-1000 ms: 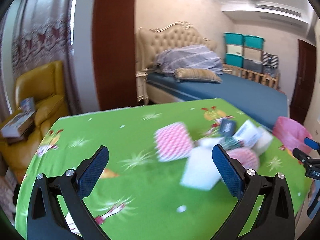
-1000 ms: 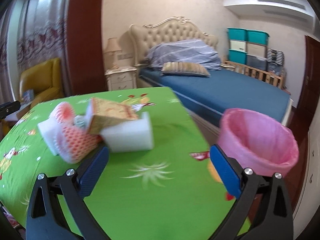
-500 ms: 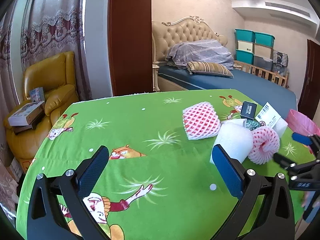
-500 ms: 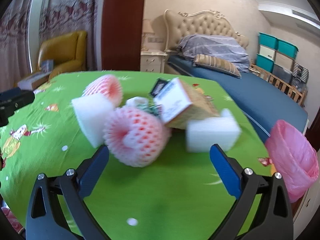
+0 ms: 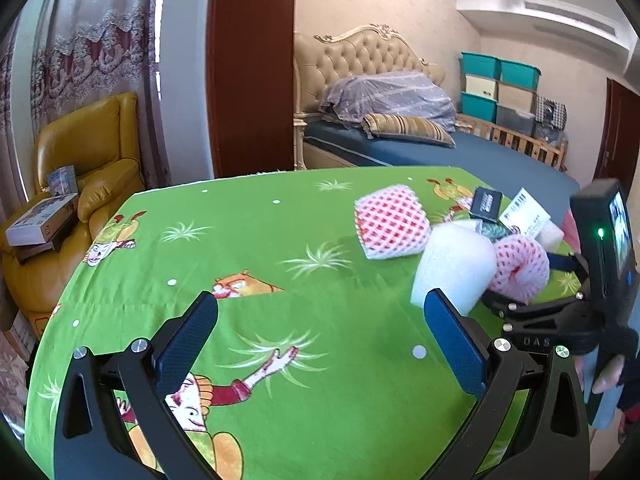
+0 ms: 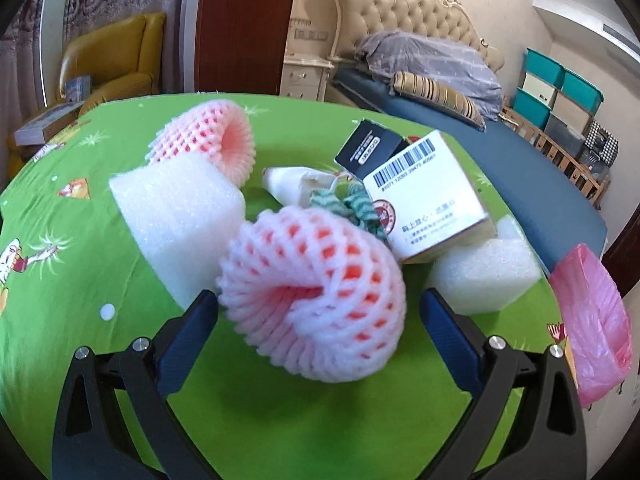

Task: Collect trash
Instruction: 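Move both tools back over the remaining trash on the table, then grasp the pink foam fruit net with the right tool while the left tool grasps a white foam block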

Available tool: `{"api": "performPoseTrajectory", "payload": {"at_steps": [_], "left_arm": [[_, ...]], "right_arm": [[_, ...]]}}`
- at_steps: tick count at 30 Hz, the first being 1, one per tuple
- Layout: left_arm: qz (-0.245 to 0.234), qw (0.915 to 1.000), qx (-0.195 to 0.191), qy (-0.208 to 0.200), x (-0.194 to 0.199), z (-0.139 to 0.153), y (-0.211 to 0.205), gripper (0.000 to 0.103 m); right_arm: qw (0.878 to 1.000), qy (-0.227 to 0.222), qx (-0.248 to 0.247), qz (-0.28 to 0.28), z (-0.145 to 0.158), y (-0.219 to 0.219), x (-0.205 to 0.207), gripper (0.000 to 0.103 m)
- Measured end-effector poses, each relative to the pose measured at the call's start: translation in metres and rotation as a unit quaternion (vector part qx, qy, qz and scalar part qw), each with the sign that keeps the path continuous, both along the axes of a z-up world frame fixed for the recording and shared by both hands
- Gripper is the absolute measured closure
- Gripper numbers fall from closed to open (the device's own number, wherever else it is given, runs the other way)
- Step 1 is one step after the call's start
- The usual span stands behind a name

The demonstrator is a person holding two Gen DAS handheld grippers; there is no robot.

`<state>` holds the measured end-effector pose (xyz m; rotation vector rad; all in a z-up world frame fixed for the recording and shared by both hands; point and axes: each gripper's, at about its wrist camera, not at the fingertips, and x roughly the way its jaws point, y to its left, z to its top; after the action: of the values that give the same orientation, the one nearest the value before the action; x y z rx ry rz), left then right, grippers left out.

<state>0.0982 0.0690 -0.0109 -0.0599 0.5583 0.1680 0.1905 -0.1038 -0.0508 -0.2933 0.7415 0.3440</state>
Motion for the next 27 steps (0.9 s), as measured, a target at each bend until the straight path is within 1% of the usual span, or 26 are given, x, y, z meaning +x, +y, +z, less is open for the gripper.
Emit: {"api": "performPoseTrajectory", "payload": {"at_steps": [1,2,3,4,6,7,11,15,17,19,22,24,25,26,27], "left_arm": [[-0.004,1.0,0.002,0.004,0.001,-0.002,-0.003,0.006],[-0.007,1.0,0.003,0.006,0.003,-0.003,-0.006,0.006],[-0.011,0.9999,0.003,0.01,0.005,-0.004,-0.009,0.006],[-0.014,0.9998,0.003,0.014,0.006,-0.005,-0.013,0.006],[-0.027,0.9994,0.004,0.023,0.012,-0.008,-0.023,0.006],[-0.031,0.9992,0.005,0.026,0.013,-0.01,-0.027,0.006],[-0.053,0.9976,0.019,0.04,0.026,-0.014,-0.048,0.006],[-0.078,0.995,0.023,0.059,0.048,-0.018,-0.069,0.006],[-0.085,0.9938,0.026,0.066,0.06,-0.02,-0.079,0.006],[-0.084,0.9927,0.034,0.079,0.077,-0.024,-0.086,0.006],[-0.076,0.9921,0.033,0.094,0.096,-0.029,-0.092,0.006],[-0.07,0.9913,0.041,0.103,0.111,-0.034,-0.096,0.007],[-0.068,0.9912,0.047,0.103,0.114,-0.034,-0.098,0.01],[-0.068,0.9909,0.054,0.103,0.117,-0.036,-0.101,0.029],[-0.075,0.9897,0.053,0.109,0.119,-0.039,-0.103,0.04]], "right_arm": [[1.0,-0.004,0.012,0.001,0.002,-0.004,-0.001,0.013],[1.0,-0.006,0.02,0.006,0.004,-0.006,-0.003,0.022],[1.0,-0.009,0.024,0.016,0.005,-0.008,-0.005,0.045],[0.999,-0.017,0.022,0.017,0.007,-0.011,-0.009,0.052],[0.999,-0.028,0.027,0.02,0.01,-0.02,-0.018,0.062],[0.999,-0.032,0.034,0.022,0.012,-0.026,-0.022,0.065],[0.997,-0.042,0.056,0.032,0.017,-0.049,-0.037,0.067],[0.994,-0.055,0.079,0.046,0.021,-0.073,-0.053,0.067],[0.994,-0.061,0.083,0.048,0.022,-0.081,-0.059,0.067],[0.992,-0.067,0.09,0.05,0.023,-0.092,-0.066,0.067],[0.991,-0.068,0.101,0.048,0.022,-0.105,-0.072,0.067],[0.991,-0.066,0.107,0.047,0.02,-0.111,-0.075,0.067],[0.991,-0.065,0.108,0.048,0.019,-0.113,-0.075,0.067],[0.991,-0.064,0.111,0.051,0.018,-0.115,-0.076,0.067],[0.99,-0.064,0.112,0.053,0.018,-0.114,-0.076,0.067]]}}
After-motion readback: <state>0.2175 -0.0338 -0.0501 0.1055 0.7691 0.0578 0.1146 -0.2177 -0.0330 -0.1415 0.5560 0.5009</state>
